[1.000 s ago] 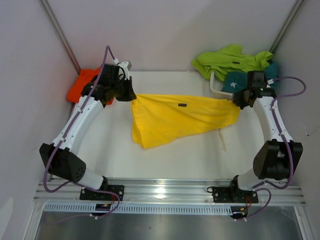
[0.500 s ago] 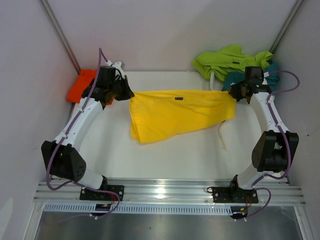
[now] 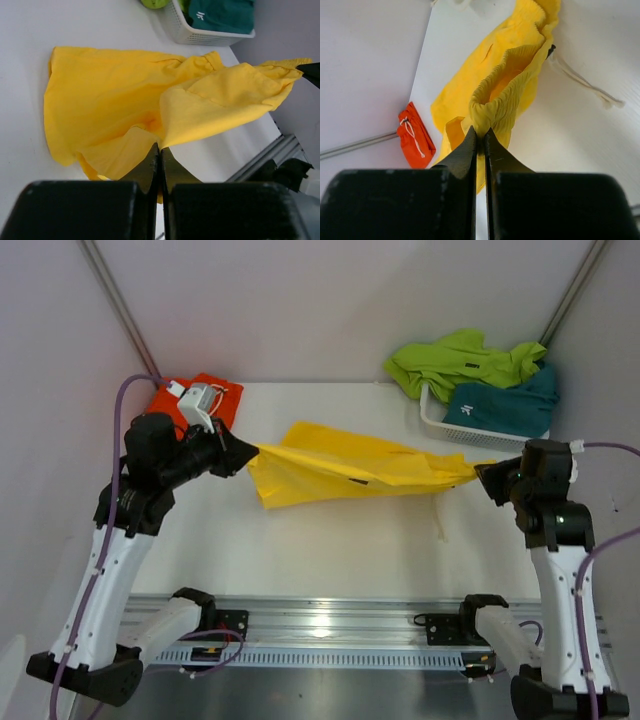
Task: Fold and stack the shorts
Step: Fold the shorts
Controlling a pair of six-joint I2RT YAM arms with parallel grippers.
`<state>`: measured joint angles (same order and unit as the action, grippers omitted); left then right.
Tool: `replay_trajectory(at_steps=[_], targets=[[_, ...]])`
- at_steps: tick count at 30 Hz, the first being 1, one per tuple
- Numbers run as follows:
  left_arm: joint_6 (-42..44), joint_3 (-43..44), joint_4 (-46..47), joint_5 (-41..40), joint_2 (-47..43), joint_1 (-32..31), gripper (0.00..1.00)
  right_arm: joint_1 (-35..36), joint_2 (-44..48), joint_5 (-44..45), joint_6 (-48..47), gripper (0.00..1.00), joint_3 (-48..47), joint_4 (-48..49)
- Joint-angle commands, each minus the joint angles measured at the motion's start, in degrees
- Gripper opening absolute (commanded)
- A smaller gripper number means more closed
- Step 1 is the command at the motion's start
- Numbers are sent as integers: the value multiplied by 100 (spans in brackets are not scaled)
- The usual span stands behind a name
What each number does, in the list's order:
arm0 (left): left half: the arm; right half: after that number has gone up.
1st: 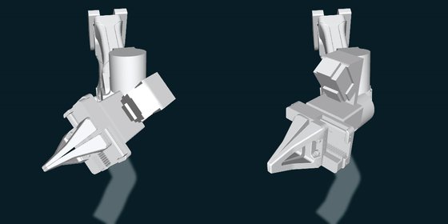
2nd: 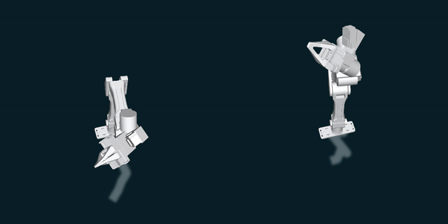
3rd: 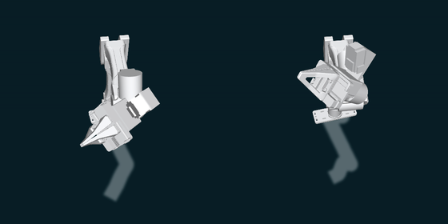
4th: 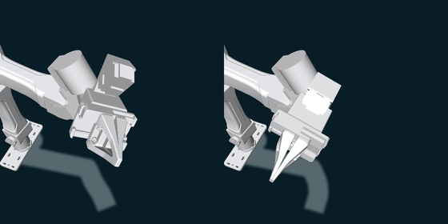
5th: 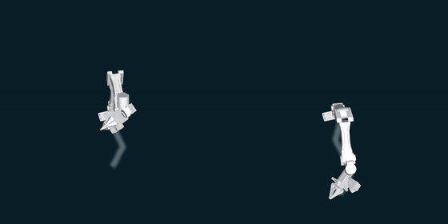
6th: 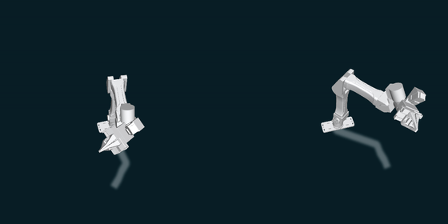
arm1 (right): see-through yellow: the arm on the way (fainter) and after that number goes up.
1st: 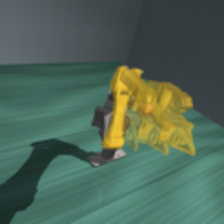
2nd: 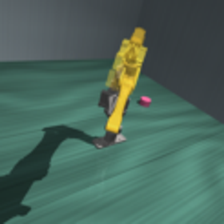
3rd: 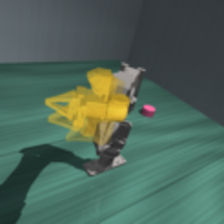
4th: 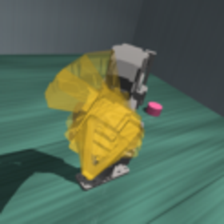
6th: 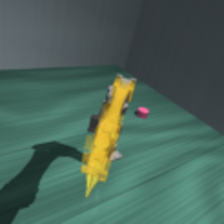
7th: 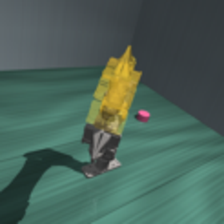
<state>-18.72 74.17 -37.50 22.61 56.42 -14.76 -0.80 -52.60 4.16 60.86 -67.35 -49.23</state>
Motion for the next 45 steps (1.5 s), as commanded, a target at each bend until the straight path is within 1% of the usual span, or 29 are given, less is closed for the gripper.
replay_trajectory(at_steps=[1,3,5,9,13,14,16,17,19,21,23,24,26,27,29,32,34,38,40,45], targets=[[123,-131,-362,454,-526,-70,0,53,715,208,145,0,12,-998],[88,-79,-434,481,-737,-79,0,62,926,225,137,0,-85,-1184],[70,27,-495,394,-747,-79,0,62,927,260,128,0,-234,-1387],[105,308,-470,192,-440,-79,0,62,690,427,137,0,-243,-1256],[141,528,-57,-81,183,-79,0,36,111,682,145,0,-480,-1150],[149,693,31,-90,515,-71,0,27,-178,778,180,0,-620,-1176],[158,774,330,-81,851,-70,0,-8,-399,901,233,0,-656,-1212],[176,879,444,-73,1166,-70,0,-34,-513,980,329,0,-639,-1194],[193,950,673,-38,1667,-70,0,-122,-558,955,426,0,-455,-1185],[211,1064,779,85,1985,-70,0,-149,-497,981,514,0,-227,-1281],[167,1099,814,234,2310,-70,0,-131,-183,990,680,0,2,-1334],[89,1012,910,287,2355,-70,0,-122,-24,990,725,0,307,-1343],[0,819,1077,314,2356,-70,0,-122,449,1042,874,0,590,-1395],[-44,662,1199,288,2347,-70,0,-131,574,1112,936,0,809,-1431],[-88,590,1262,200,2399,-70,0,-166,742,1201,963,0,960,-1440],[-167,599,1367,331,2610,-79,0,-184,611,1122,972,0,1005,-1536],[-167,677,1272,323,2786,-105,0,-184,426,1087,954,0,1057,-1537],[-62,827,912,-63,2997,-123,0,-236,321,1122,963,0,1251,-1204],[0,844,823,-308,3102,-123,0,-350,128,1087,937,0,1286,-1080],[9,1195,656,-380,3568,-132,0,-483,-478,1043,892,0,1321,-702]])
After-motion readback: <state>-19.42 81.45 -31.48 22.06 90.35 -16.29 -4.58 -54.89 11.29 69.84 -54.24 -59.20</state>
